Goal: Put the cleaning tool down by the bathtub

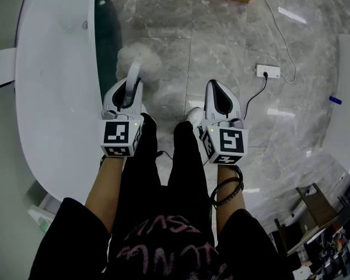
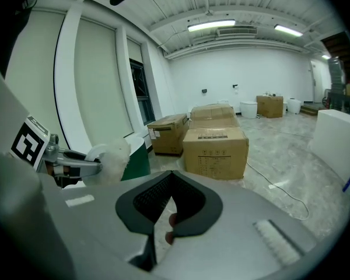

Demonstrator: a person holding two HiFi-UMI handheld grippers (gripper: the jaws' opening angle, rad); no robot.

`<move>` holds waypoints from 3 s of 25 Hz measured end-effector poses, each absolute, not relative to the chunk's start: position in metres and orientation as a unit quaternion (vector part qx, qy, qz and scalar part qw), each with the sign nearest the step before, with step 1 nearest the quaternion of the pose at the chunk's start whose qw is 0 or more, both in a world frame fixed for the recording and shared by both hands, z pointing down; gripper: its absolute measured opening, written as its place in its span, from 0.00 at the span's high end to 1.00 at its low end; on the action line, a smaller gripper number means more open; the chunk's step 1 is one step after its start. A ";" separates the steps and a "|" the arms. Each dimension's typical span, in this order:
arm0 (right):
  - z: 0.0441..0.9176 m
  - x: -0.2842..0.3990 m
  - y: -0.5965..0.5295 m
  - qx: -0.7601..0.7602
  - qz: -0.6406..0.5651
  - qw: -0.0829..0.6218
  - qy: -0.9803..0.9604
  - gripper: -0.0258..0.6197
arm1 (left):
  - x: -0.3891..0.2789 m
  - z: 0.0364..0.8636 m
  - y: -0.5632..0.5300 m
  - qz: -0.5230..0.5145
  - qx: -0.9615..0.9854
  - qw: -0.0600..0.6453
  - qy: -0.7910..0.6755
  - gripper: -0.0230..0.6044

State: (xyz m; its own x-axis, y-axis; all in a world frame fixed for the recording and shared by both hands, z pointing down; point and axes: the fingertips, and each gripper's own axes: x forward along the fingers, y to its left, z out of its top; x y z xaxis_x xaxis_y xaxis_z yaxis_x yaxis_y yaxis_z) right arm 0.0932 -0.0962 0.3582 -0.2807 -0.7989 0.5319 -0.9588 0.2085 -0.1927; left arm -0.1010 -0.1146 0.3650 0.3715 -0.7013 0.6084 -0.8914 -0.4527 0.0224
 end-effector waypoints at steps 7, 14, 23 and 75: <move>0.409 0.091 -0.103 0.571 0.275 0.172 -0.754 0.92 | -0.101 0.419 -0.124 0.287 0.798 0.201 -0.490 0.85; 0.462 0.081 -0.106 0.555 0.290 0.190 -0.756 0.92 | -0.109 0.479 -0.119 0.308 0.781 0.228 -0.494 0.85; 0.533 0.068 -0.093 0.540 0.315 0.207 -0.752 0.92 | -0.116 0.555 -0.104 0.325 0.767 0.257 -0.489 0.85; 0.853 0.047 -0.012 0.474 0.389 0.276 -0.740 0.92 | -0.140 0.899 -0.024 0.395 0.719 0.335 -0.463 0.85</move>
